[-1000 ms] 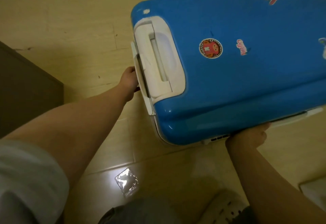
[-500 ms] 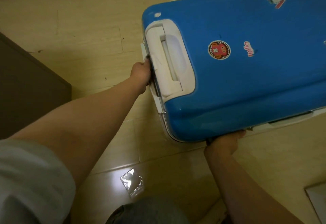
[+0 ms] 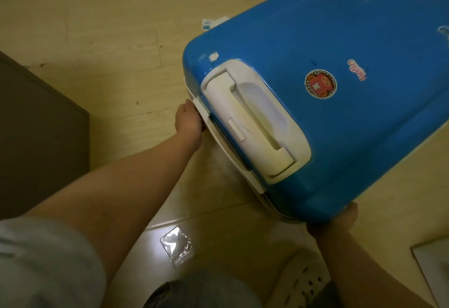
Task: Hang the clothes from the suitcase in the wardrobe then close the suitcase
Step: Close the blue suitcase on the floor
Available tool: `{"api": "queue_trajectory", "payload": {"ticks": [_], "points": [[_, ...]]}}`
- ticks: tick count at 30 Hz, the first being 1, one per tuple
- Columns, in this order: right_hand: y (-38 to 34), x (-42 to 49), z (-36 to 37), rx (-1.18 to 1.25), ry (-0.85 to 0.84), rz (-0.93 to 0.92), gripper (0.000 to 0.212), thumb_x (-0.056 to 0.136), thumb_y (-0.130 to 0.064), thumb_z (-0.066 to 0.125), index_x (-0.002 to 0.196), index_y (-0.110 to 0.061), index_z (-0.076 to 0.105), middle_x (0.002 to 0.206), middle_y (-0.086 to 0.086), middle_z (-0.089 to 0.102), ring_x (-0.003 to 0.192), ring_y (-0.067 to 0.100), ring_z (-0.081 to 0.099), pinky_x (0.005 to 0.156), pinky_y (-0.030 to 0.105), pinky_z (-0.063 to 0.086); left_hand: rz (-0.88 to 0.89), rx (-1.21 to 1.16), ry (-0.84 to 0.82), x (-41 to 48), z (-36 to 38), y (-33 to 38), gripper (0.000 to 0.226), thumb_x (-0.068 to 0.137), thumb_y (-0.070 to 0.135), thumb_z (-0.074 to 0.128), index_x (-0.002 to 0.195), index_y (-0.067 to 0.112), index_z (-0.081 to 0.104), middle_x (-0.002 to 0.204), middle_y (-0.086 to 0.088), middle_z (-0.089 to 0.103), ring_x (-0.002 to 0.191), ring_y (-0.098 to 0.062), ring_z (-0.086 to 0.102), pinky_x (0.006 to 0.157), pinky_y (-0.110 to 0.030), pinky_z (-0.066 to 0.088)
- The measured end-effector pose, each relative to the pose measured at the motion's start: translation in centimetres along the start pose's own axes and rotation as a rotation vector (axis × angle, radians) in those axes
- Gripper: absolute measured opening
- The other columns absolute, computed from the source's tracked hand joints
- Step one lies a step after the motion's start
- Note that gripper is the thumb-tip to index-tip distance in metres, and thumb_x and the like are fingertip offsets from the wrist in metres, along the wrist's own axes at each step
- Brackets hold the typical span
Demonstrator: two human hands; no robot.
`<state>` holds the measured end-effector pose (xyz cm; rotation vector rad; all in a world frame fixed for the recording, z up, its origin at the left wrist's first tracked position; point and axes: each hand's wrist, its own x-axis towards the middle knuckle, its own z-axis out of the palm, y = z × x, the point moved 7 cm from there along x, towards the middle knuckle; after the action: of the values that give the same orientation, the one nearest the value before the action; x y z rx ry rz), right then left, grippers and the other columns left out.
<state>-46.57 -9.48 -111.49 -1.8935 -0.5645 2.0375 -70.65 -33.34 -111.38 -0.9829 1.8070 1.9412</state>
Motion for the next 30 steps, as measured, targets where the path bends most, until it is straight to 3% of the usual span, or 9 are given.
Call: {"api": "queue_trajectory", "payload": {"ticks": [4, 7, 11, 13, 16, 19, 21, 24, 30], "points": [[6.1, 0.6, -1.3, -0.017, 0.045, 0.174, 0.017, 0.098, -0.031, 0.039, 0.092, -0.022, 0.052, 0.097, 0.002, 0.058, 0.081, 0.012, 0.053, 0.088, 0.025, 0.047, 0.059, 0.23, -0.011, 3.0, -0.4, 0.1, 0.009, 0.098, 0.014, 0.04, 0.093, 0.02, 0.045, 0.089, -0.004, 0.053, 0.081, -0.02, 0.052, 0.073, -0.03, 0.049], [12.0, -0.7, -1.2, -0.033, 0.085, 0.427, 0.02, 0.098, -0.025, 0.042, 0.087, -0.015, 0.055, 0.082, 0.002, 0.052, 0.071, 0.014, 0.049, 0.092, 0.025, 0.046, 0.102, 0.299, -0.129, 3.8, 0.1, 0.4, 0.038, 0.097, 0.013, 0.046, 0.133, 0.02, 0.037, 0.089, 0.003, 0.054, 0.075, -0.012, 0.052, 0.069, -0.026, 0.048], [17.2, -3.5, 3.4, -0.359, -0.224, 0.529, 0.019, 0.096, -0.012, 0.048, 0.079, -0.009, 0.056, 0.074, 0.007, 0.053, 0.065, 0.018, 0.05, 0.053, 0.027, 0.046, 0.294, 0.401, -0.261, 4.3, 1.1, 2.8, 0.051, 0.09, 0.008, 0.058, 0.135, 0.02, 0.039, 0.124, -0.002, 0.051, 0.108, -0.02, 0.052, 0.095, -0.037, 0.049], [17.2, -4.5, 6.9, -0.45, -0.394, 0.438, 0.014, 0.094, -0.008, 0.052, 0.089, -0.019, 0.06, 0.086, 0.004, 0.058, 0.074, 0.016, 0.053, 0.056, 0.026, 0.044, 0.338, 0.518, -0.296, 4.8, 1.1, 3.9, 0.045, 0.088, 0.001, 0.058, 0.126, 0.022, 0.046, 0.122, -0.004, 0.05, 0.108, -0.02, 0.049, 0.099, -0.041, 0.046], [16.0, -6.4, 11.3, -0.543, -0.656, 0.279, 0.03, 0.09, -0.005, 0.056, 0.106, -0.031, 0.057, 0.1, -0.005, 0.058, 0.088, 0.013, 0.056, 0.066, 0.025, 0.044, 0.29, 0.605, -0.323, 5.4, 1.2, 4.3, 0.061, 0.086, -0.002, 0.057, 0.14, 0.017, 0.035, 0.13, -0.007, 0.048, 0.113, -0.026, 0.05, 0.098, -0.044, 0.047], [15.6, -9.1, 13.7, -0.421, -0.769, 0.319, 0.029, 0.091, -0.009, 0.053, 0.109, -0.032, 0.054, 0.098, -0.005, 0.058, 0.089, 0.013, 0.054, 0.073, 0.026, 0.043, 0.201, 0.588, -0.343, 4.7, 0.6, 3.0, 0.071, 0.087, -0.007, 0.049, 0.145, 0.026, 0.024, 0.144, -0.002, 0.04, 0.114, -0.024, 0.048, 0.098, -0.043, 0.046], [15.4, -10.1, 14.6, -0.271, -0.735, 0.397, 0.013, 0.093, -0.02, 0.05, 0.102, -0.026, 0.057, 0.098, -0.003, 0.059, 0.089, 0.015, 0.055, 0.074, 0.028, 0.042, 0.127, 0.53, -0.375, 3.8, 0.1, 1.5, 0.08, 0.086, -0.013, 0.043, 0.147, 0.032, 0.018, 0.149, 0.004, 0.033, 0.112, -0.021, 0.046, 0.093, -0.039, 0.044], [15.1, -10.0, 15.1, -0.018, -0.553, 0.476, 0.024, 0.091, -0.034, 0.051, 0.097, -0.013, 0.06, 0.099, 0.004, 0.063, 0.091, 0.02, 0.057, 0.072, 0.031, 0.044, 0.063, 0.478, -0.409, 2.9, -0.3, 0.7, 0.082, 0.085, -0.013, 0.041, 0.147, 0.035, 0.018, 0.151, 0.008, 0.031, 0.121, -0.02, 0.046, 0.091, -0.037, 0.042], [13.7, -8.6, 13.2, 0.188, -0.235, 0.349, 0.01, 0.088, -0.02, 0.055, 0.089, -0.01, 0.057, 0.089, 0.008, 0.06, 0.077, 0.019, 0.059, 0.065, 0.027, 0.047, 0.136, 0.68, -0.404, 2.6, -1.2, 1.7, 0.056, 0.091, -0.008, 0.038, 0.142, 0.016, 0.036, 0.142, -0.006, 0.044, 0.125, -0.025, 0.046, 0.092, -0.035, 0.042]]}}
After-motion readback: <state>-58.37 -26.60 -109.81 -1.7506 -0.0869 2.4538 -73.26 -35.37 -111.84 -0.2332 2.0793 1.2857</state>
